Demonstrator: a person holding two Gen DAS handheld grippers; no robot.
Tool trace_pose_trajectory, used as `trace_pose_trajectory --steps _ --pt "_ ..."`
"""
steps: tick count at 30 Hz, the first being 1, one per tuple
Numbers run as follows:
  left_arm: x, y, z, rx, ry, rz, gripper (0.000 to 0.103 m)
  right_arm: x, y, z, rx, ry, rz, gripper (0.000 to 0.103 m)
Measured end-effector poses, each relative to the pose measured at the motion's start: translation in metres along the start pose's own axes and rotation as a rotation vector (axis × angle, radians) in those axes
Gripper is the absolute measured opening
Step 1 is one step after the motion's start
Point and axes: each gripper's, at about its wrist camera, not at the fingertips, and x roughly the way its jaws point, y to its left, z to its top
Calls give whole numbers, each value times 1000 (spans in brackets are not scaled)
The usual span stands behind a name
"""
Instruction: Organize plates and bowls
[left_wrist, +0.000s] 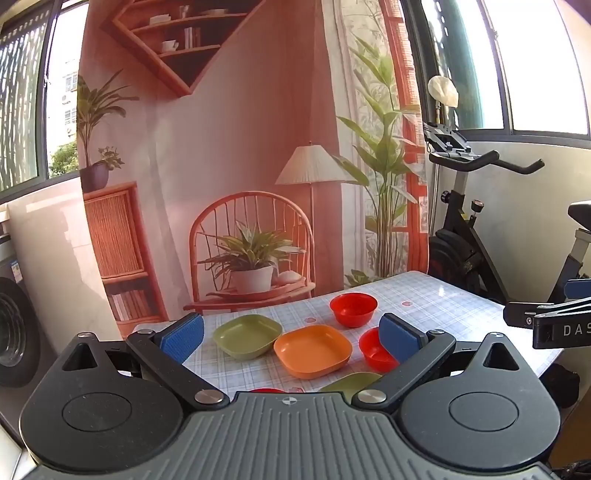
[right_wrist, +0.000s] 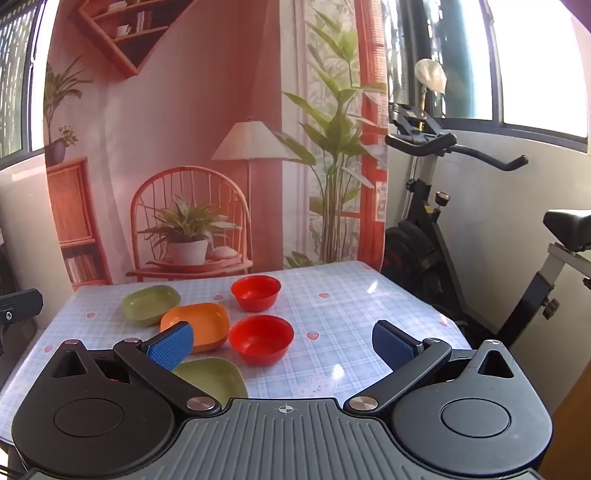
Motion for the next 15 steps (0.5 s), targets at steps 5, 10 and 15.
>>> trace_pose_trajectory --steps 5,10,15 --pt "0 1 -2 -26 -36 -6 102 0 -1 -1 9 5 6 103" --pt "-7 4 -5 -49 -49 -19 102 1 -1 -1 6 3 8 103" --pt "-6 6 -3 -63 -39 -38 102 0 0 -3 7 -1 10 103"
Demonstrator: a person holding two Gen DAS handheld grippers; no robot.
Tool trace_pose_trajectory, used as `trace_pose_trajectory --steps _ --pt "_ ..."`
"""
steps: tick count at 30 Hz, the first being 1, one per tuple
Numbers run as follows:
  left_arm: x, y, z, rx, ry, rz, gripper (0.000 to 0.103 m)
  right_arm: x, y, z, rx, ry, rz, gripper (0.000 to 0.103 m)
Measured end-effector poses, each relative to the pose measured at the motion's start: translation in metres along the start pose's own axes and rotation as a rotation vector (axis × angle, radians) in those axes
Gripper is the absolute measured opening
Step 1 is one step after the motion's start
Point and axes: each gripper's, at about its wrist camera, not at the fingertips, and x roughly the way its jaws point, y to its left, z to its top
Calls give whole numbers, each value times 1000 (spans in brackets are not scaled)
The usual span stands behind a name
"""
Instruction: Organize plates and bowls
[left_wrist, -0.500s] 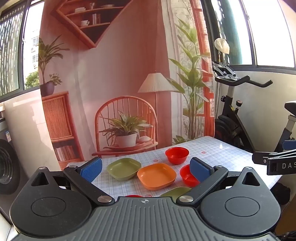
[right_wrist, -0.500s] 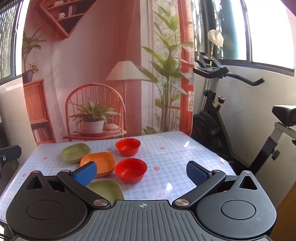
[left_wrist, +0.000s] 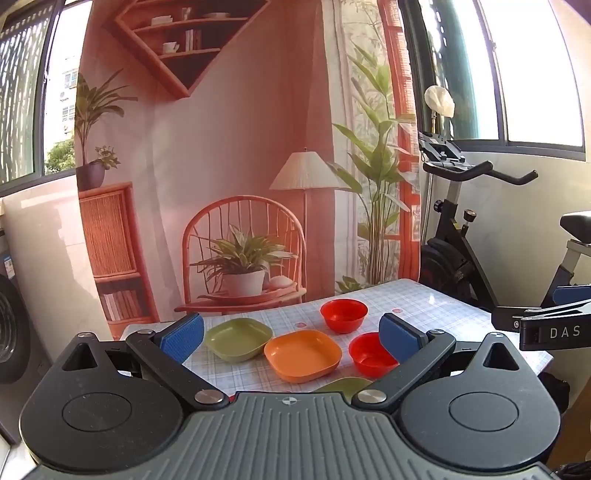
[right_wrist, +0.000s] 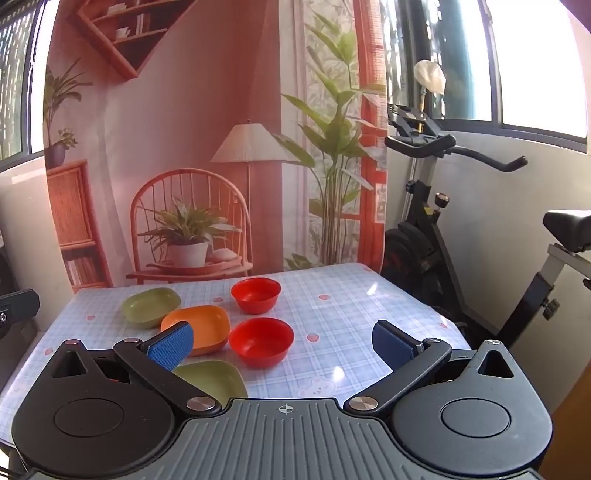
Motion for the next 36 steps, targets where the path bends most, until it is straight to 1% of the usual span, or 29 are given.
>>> trace_pose_trajectory --steps 10,13,36 --pt "2 -3 1 -4 1 -8 102 -2 -5 6 1 4 -1 103" --pt "2 -4 0 -7 4 -7 102 2 -1 0 -2 6 -7 103" --pt "1 -5 -1 -13 3 -8 102 3 0 0 -6 5 -8 103"
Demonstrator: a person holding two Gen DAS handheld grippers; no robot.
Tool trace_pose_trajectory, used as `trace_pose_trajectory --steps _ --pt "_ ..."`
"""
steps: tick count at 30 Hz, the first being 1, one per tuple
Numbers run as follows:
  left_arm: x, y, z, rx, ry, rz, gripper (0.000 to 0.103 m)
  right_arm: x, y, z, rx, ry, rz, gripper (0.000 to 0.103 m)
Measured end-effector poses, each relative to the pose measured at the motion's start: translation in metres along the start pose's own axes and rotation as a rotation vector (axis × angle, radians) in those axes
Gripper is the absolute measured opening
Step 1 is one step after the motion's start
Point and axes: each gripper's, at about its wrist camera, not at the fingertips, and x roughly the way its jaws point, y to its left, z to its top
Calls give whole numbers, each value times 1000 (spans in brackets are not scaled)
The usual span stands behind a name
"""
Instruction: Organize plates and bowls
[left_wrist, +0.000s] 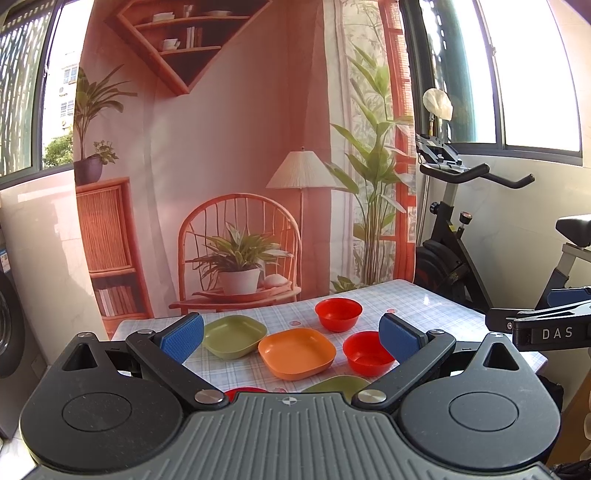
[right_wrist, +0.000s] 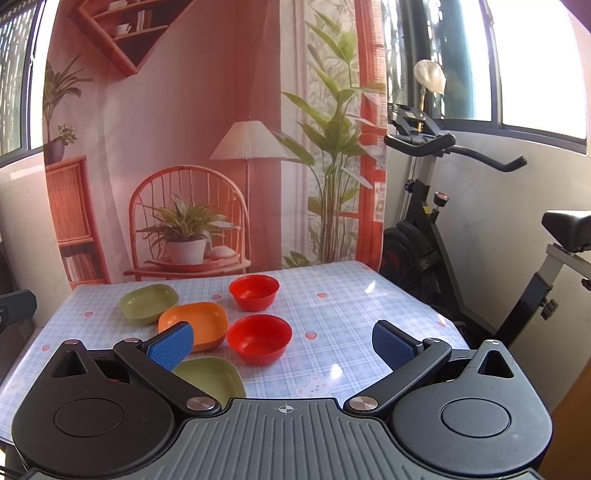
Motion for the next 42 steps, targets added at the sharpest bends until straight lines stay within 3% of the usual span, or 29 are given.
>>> trace_pose_trajectory --steps 42 --pt "2 3 0 -17 8 0 102 4 -1 -3 5 7 12 103"
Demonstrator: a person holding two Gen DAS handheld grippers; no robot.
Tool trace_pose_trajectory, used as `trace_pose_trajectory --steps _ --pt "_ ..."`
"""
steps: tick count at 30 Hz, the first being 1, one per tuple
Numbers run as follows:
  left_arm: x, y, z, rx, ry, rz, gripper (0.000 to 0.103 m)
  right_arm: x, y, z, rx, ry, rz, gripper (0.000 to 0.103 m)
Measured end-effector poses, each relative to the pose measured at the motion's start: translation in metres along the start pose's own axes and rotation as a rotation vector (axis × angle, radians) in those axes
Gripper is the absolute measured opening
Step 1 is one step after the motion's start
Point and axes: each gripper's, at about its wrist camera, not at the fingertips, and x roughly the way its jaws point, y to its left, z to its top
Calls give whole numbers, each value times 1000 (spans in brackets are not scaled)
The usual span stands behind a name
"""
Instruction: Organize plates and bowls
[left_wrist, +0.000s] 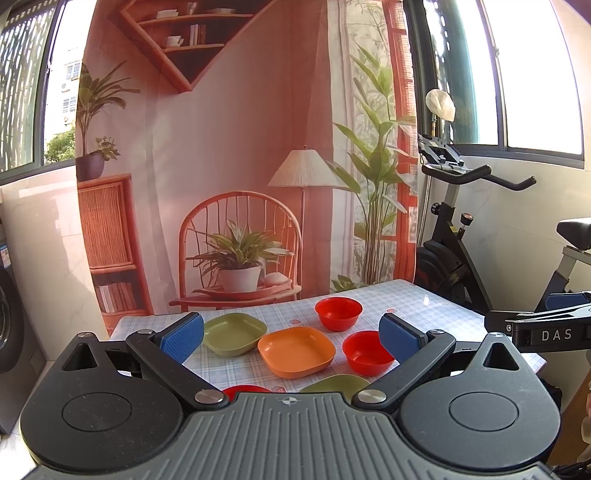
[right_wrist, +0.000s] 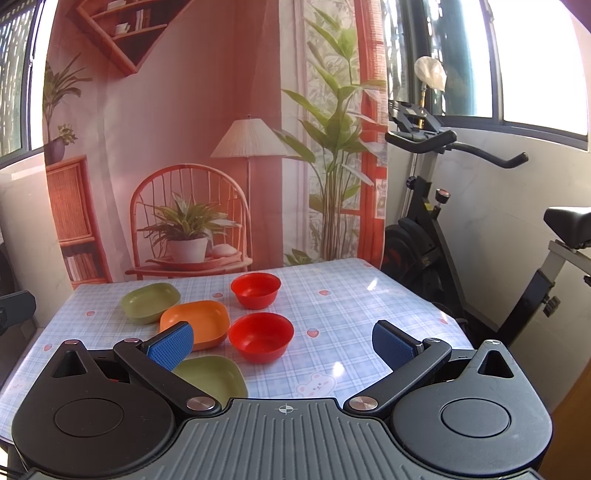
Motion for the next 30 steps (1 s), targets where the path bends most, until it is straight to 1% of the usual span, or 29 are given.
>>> trace_pose_trajectory --steps 4,7,10,13,14,15,18,22,24,28,30 --pt "4 -1 1 11 16 33 102 5 -1 -1 4 2 13 103" --pt "12 3 2 15 31 66 102 7 -2 4 -9 -19 16 103" --pt "33 14 7 13 67 61 101 19 -6 11 -6 -32 16 103" --pt "55 22 14 22 79 75 98 37 -9 18 4 -30 20 103" --pt "61 25 16 22 80 77 93 45 -8 21 -2 -30 26 103" --pt "67 27 17 22 85 73 90 50 -7 22 -10 -29 27 103" --pt "86 35 21 15 105 63 90 70 -1 27 -42 -24 29 103" --pt "107 44 24 23 119 73 89 96 5 35 -39 -20 47 102" --pt "116 50 24 27 125 88 86 107 9 38 -33 -18 58 102" --pt "134 62 20 -2 166 78 82 128 19 41 -45 -16 78 101" --pt "145 68 15 -22 192 86 74 138 23 41 -51 -9 88 99"
